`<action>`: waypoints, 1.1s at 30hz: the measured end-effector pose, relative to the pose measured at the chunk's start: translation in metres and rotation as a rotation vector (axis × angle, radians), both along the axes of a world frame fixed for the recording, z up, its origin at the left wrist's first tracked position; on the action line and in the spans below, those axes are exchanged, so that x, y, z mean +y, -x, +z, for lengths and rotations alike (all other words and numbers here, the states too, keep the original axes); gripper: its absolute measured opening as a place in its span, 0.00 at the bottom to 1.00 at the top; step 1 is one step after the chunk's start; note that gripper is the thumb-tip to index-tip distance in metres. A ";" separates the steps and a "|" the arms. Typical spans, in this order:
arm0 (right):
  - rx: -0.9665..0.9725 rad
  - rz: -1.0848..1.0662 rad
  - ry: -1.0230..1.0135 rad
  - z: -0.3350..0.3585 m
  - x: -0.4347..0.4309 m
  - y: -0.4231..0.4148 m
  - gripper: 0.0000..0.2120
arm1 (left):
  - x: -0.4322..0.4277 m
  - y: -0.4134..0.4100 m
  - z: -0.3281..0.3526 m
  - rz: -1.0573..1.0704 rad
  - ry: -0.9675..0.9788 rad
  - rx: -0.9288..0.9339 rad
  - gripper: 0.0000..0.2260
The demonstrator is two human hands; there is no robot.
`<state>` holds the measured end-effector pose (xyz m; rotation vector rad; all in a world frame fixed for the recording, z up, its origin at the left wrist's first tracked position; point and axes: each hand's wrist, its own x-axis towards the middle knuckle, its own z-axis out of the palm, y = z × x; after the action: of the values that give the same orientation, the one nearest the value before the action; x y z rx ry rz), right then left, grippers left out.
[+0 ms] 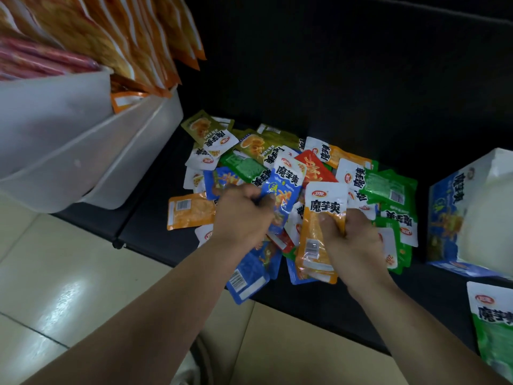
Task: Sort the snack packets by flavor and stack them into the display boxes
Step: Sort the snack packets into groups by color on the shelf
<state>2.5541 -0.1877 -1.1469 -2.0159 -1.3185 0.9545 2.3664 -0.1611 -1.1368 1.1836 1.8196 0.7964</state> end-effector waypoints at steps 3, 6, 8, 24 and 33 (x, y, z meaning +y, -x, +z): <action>0.143 -0.093 -0.087 0.023 0.007 -0.002 0.12 | 0.015 -0.003 0.001 0.135 0.058 -0.111 0.19; 0.212 -0.095 -0.141 0.040 0.016 -0.004 0.11 | 0.029 -0.006 0.003 0.329 0.164 -0.265 0.12; 0.252 -0.100 -0.118 0.040 0.018 -0.006 0.08 | 0.037 -0.009 0.002 0.386 0.175 -0.313 0.11; 0.185 0.006 -0.040 0.030 0.003 -0.012 0.14 | 0.039 -0.012 0.000 0.592 0.134 -0.563 0.13; 0.280 0.008 -0.014 0.029 0.007 -0.014 0.09 | 0.024 -0.008 0.010 0.590 0.089 -0.538 0.10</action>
<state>2.5685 -0.1808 -1.1180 -1.7894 -1.1764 1.1788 2.3739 -0.1369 -1.1272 0.3028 1.7147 1.2080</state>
